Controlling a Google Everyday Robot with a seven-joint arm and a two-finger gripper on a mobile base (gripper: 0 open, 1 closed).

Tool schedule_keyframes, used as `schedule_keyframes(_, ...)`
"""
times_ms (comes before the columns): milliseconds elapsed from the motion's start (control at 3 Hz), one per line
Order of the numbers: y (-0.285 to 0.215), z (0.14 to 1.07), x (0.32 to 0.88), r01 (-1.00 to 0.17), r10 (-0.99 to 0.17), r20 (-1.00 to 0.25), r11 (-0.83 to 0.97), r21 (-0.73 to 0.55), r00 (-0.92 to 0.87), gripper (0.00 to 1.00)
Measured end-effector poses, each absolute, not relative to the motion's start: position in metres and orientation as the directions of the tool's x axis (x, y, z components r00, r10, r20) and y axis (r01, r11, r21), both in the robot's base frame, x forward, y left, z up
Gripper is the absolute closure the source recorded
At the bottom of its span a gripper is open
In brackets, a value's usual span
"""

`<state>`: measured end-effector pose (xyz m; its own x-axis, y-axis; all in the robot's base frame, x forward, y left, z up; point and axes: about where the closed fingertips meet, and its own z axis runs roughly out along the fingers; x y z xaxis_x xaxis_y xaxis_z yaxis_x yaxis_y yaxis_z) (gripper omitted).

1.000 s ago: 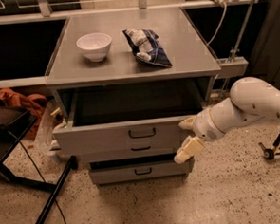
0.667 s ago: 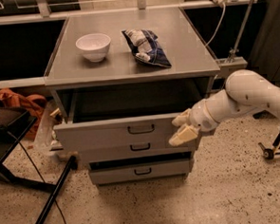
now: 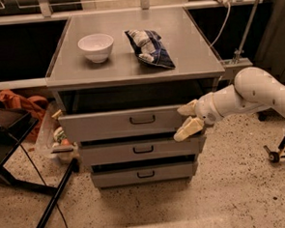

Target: Close top drawer

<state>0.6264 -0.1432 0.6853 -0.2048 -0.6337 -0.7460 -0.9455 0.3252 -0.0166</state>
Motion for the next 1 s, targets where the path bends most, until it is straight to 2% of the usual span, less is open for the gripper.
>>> schedule_keyframes(333, -0.151, 0.684, 0.633, -0.934, -0.605, -0.767, 0.357, -0.021, -0.214, 0.0)
schedule_keyframes(667, -0.178, 0.69, 0.597, -0.921, -0.564, -0.79, 0.39, -0.001, -0.239, 0.0)
schedule_keyframes(1000, -0.182, 0.689, 0.595, -0.919, -0.563, -0.79, 0.395, 0.001, -0.243, 0.0)
